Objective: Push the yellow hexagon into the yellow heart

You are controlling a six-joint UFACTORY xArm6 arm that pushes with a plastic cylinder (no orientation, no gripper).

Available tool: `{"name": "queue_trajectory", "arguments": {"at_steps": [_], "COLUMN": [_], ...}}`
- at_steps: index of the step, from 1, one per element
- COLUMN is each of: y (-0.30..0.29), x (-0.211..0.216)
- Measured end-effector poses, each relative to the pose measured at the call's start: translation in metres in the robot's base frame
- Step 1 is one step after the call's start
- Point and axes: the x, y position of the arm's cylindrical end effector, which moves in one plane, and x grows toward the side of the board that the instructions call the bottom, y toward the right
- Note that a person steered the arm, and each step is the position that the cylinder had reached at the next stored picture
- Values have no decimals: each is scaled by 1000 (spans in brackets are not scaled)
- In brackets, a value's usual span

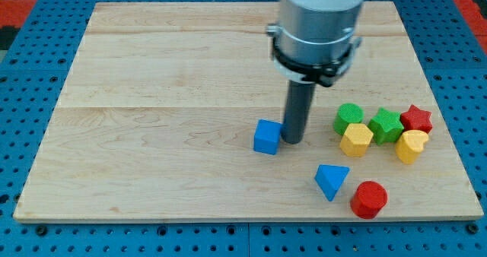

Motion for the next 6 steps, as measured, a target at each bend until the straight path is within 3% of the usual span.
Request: {"name": "queue_trajectory", "arguments": {"at_steps": [1,2,4,5,6], "y": [-38,13,152,169,137], "x": [0,-13,30,36,57]}}
